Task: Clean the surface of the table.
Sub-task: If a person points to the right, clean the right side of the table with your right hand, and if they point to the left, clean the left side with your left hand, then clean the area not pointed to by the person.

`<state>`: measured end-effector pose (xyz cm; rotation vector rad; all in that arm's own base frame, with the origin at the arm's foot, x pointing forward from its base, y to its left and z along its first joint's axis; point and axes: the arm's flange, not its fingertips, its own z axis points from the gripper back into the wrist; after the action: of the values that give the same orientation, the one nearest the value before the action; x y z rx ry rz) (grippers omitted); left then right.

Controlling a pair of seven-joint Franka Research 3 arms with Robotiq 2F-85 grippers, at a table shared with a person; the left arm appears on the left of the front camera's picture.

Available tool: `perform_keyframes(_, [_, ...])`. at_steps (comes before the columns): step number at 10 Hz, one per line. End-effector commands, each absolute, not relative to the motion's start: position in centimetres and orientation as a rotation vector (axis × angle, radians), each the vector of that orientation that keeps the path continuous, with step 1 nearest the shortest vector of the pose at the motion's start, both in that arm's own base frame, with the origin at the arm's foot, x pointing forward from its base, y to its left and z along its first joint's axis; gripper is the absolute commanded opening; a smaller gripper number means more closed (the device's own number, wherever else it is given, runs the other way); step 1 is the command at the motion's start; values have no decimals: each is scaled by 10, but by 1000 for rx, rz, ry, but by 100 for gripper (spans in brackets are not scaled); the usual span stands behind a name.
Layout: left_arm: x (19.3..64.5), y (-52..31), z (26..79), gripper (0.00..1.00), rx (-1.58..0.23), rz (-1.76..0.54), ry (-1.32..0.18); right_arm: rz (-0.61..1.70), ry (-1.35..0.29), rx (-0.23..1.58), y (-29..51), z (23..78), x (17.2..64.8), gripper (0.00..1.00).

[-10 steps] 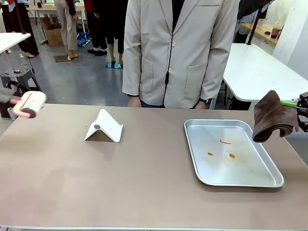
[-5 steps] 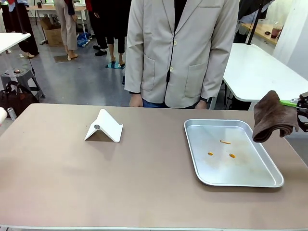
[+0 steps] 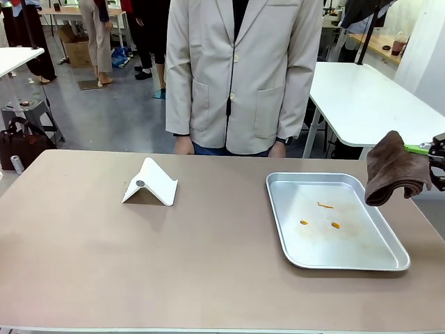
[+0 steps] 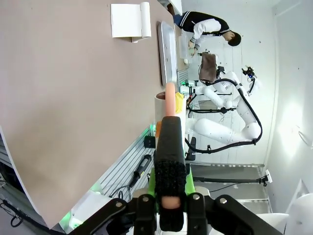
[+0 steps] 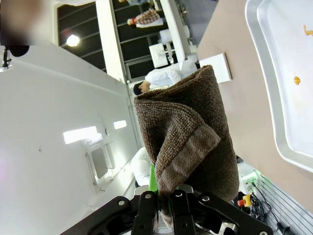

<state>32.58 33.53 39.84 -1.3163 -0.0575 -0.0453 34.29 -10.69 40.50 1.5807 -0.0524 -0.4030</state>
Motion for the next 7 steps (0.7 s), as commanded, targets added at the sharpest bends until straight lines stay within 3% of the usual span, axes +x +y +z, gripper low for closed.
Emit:
perform_keyframes(1, [328, 333, 404, 22, -1327, -22, -67, -404, -67, 1604, -107, 410, 344, 0])
perform_keyframes(7, [328, 333, 404, 22, -1327, -22, -67, -404, -67, 1604, -107, 410, 344, 0])
